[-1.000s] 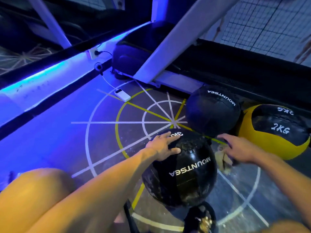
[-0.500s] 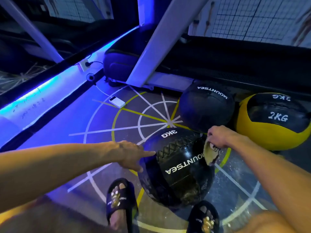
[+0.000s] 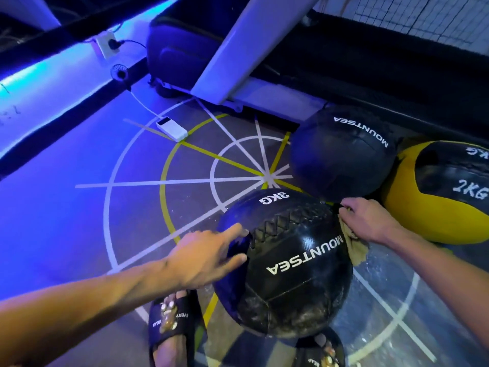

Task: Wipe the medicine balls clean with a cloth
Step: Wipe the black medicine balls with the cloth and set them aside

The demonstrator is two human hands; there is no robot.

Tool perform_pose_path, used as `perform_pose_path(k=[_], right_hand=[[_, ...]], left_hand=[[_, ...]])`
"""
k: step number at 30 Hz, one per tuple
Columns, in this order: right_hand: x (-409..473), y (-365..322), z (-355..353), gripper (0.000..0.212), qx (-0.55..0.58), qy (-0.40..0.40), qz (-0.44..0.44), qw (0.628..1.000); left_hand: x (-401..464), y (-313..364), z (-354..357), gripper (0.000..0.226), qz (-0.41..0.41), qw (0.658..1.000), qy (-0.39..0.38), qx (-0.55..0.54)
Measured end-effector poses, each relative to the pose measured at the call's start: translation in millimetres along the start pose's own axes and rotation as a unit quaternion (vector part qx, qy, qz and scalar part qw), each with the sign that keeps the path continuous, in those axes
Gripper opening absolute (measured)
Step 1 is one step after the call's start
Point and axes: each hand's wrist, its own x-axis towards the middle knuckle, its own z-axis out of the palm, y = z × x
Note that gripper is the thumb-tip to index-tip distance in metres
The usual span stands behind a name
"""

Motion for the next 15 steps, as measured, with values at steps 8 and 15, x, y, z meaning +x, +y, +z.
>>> perform_pose_path(k=[8,15], right_hand=[[25.2,-13.3,13.0,0.023,0.039,0.089,-0.031,0.995],[43.5,-60.5,-4.4,0.029,0.150,0.131,-0.045,0.979]], left_hand=[[11.2,-26.9,20.6,0.031,-0.087,0.925,0.123,-0.349],[10.0,-61.3,-18.7,0.037,-0.166,0.839,0.266,-0.444]])
